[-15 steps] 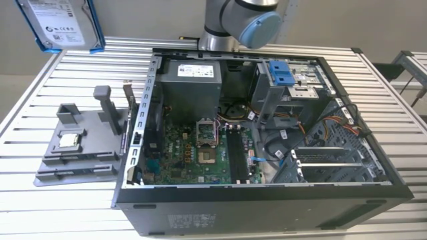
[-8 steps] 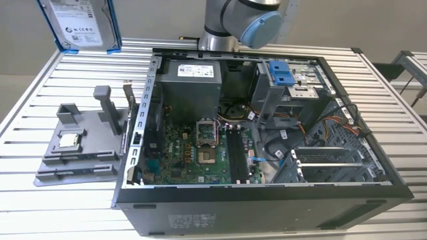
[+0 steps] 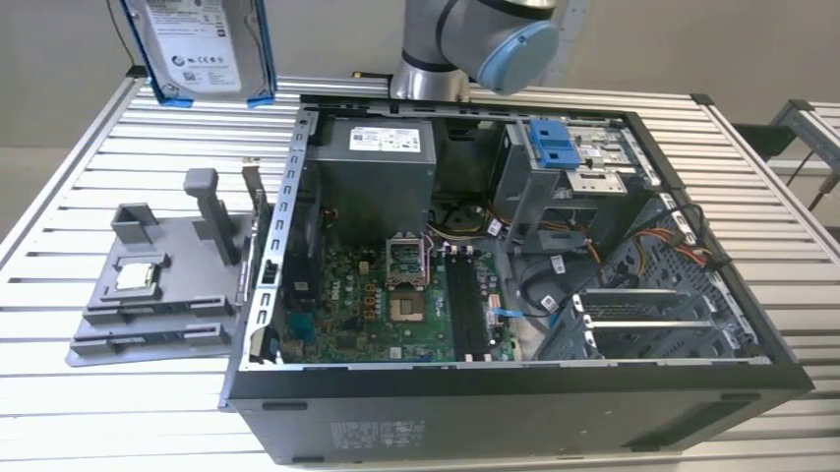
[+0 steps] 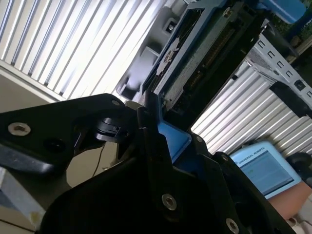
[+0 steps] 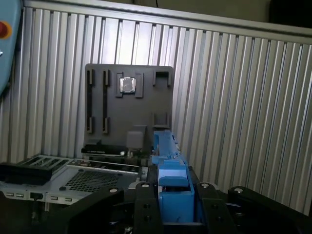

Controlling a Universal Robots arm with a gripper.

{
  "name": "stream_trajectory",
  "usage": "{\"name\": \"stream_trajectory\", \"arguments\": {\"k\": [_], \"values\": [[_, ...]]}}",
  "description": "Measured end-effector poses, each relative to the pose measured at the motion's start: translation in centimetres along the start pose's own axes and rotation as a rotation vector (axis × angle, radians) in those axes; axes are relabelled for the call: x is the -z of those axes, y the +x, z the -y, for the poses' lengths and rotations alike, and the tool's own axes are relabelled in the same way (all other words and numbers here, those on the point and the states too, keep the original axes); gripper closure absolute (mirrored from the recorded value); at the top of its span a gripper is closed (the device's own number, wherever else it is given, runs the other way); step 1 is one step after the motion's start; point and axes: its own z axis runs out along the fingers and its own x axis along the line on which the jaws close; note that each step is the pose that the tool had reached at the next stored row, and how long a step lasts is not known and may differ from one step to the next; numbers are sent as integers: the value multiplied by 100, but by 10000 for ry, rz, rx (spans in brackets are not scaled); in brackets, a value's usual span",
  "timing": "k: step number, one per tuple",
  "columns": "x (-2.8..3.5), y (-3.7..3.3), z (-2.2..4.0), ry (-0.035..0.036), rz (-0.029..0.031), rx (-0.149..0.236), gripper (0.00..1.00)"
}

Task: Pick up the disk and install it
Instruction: 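Pick up the disk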

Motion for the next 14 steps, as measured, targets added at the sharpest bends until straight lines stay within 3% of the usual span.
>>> {"name": "stream_trajectory", "arguments": {"k": [14], "values": [[-6, 65, 633, 0, 1, 0, 100]]}}
